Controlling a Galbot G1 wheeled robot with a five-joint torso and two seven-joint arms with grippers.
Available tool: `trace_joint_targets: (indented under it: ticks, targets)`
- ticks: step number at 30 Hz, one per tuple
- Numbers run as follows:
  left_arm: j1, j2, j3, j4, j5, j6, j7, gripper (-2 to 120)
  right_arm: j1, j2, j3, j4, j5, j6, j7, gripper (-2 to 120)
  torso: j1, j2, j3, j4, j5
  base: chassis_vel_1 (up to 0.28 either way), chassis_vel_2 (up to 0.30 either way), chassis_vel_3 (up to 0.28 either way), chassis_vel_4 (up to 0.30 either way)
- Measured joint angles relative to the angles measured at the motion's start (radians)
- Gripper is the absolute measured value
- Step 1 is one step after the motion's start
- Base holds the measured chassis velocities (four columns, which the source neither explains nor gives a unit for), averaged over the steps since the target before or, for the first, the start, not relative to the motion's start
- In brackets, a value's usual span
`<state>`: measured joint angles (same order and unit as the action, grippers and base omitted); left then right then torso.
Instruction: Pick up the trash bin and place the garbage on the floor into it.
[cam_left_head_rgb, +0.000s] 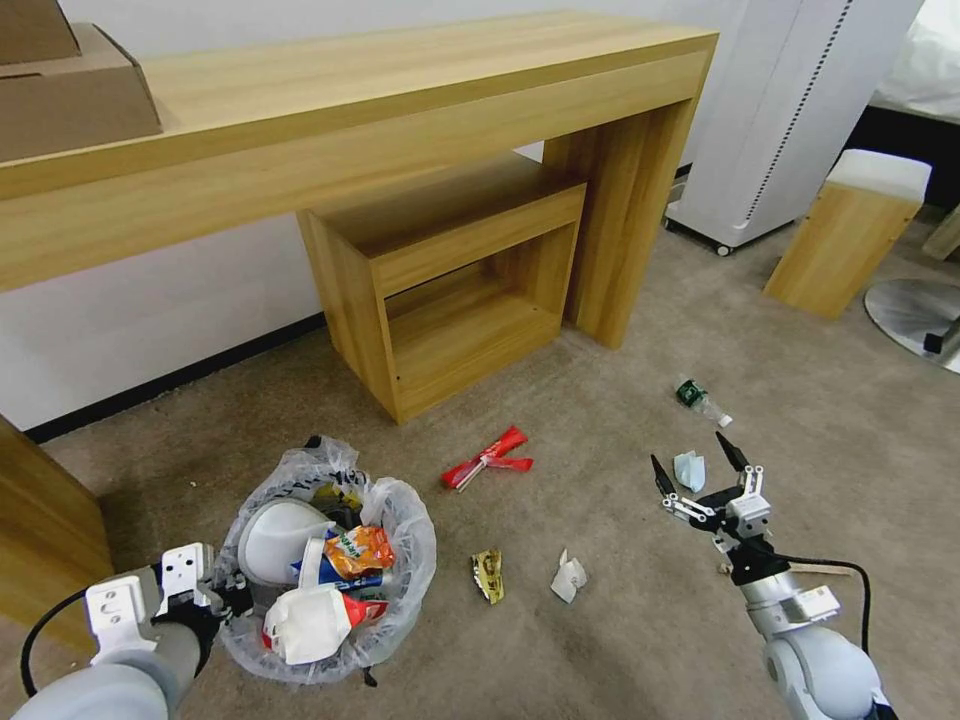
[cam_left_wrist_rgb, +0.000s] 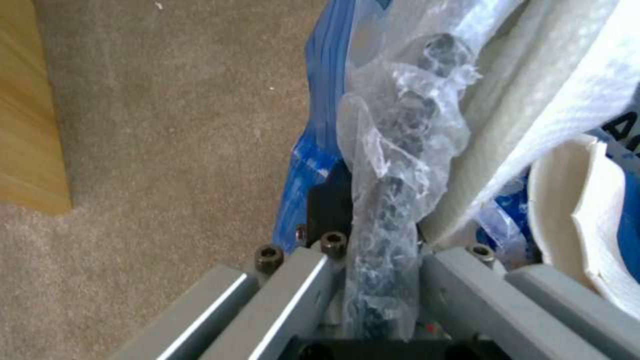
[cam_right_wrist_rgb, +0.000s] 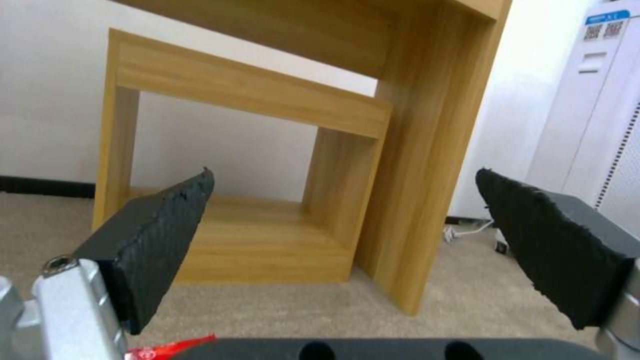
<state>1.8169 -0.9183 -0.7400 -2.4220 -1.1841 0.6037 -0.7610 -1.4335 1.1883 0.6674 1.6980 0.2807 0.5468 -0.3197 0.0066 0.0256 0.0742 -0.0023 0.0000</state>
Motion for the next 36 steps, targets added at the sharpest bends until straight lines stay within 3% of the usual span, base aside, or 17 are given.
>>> trace_joint_targets:
  ticks: [21,36]
  targets:
    - [0.004,-0.012,0.009,0.007,0.014,0.0,0.005,0,0.0,0.015,-0.002,-0.03,-0.008,0.003,-0.047,100,0.0,0.0,0.0,0.0,0.0,0.0,0.0,0.0,0.0]
    - [-0.007,-0.01,0.007,0.011,0.009,-0.003,0.005,0,0.009,-0.013,-0.011,-0.023,-0.011,0.009,0.024,100,0.0,0.0,0.0,0.0,0.0001,0.0,0.0,0.0,0.0]
